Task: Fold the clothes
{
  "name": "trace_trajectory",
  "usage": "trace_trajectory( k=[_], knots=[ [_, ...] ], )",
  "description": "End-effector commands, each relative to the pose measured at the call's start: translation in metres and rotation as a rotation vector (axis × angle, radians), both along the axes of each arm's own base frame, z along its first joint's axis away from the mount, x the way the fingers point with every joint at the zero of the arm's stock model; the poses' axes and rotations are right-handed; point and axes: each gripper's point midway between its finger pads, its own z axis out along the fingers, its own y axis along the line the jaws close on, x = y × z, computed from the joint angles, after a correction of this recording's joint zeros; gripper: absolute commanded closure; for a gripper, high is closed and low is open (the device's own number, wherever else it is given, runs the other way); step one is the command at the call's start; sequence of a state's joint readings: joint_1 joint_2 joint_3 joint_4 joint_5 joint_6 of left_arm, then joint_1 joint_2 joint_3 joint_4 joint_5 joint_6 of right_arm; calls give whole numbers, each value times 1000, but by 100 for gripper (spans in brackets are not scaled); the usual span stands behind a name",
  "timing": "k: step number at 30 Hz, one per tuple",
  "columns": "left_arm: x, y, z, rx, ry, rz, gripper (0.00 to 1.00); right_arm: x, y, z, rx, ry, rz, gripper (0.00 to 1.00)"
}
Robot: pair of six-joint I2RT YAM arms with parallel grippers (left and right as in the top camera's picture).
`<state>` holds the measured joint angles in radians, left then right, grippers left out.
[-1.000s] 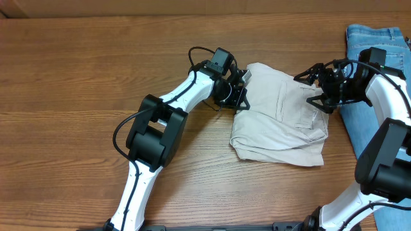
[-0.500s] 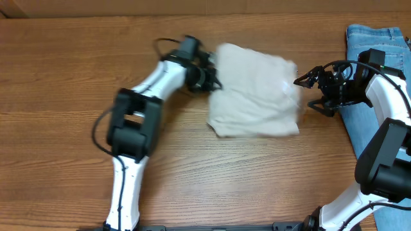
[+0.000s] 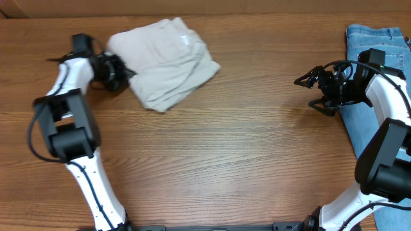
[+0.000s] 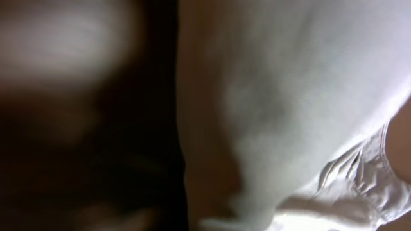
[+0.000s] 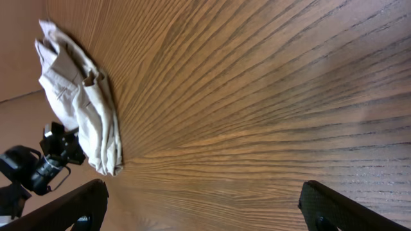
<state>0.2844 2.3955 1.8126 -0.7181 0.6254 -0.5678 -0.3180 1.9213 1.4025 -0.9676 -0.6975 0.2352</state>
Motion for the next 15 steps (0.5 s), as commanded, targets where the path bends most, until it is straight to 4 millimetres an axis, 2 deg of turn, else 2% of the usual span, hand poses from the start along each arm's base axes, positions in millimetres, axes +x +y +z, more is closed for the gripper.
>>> trace_trajectory(
  k=[1, 9, 12, 15],
  knots=[
    [-39, 79, -43, 114, 200, 214, 96, 7, -2, 14, -26, -52, 8, 0],
    [-94, 186, -45, 43, 291, 525, 96, 6, -2, 14, -25, -47, 8, 0],
    [-112, 220, -45, 11, 310, 654, 96, 6, -2, 14, -25, -48, 8, 0],
    [-127, 243, -44, -21, 326, 766, 96, 6, -2, 14, -25, -49, 8, 0]
  ],
)
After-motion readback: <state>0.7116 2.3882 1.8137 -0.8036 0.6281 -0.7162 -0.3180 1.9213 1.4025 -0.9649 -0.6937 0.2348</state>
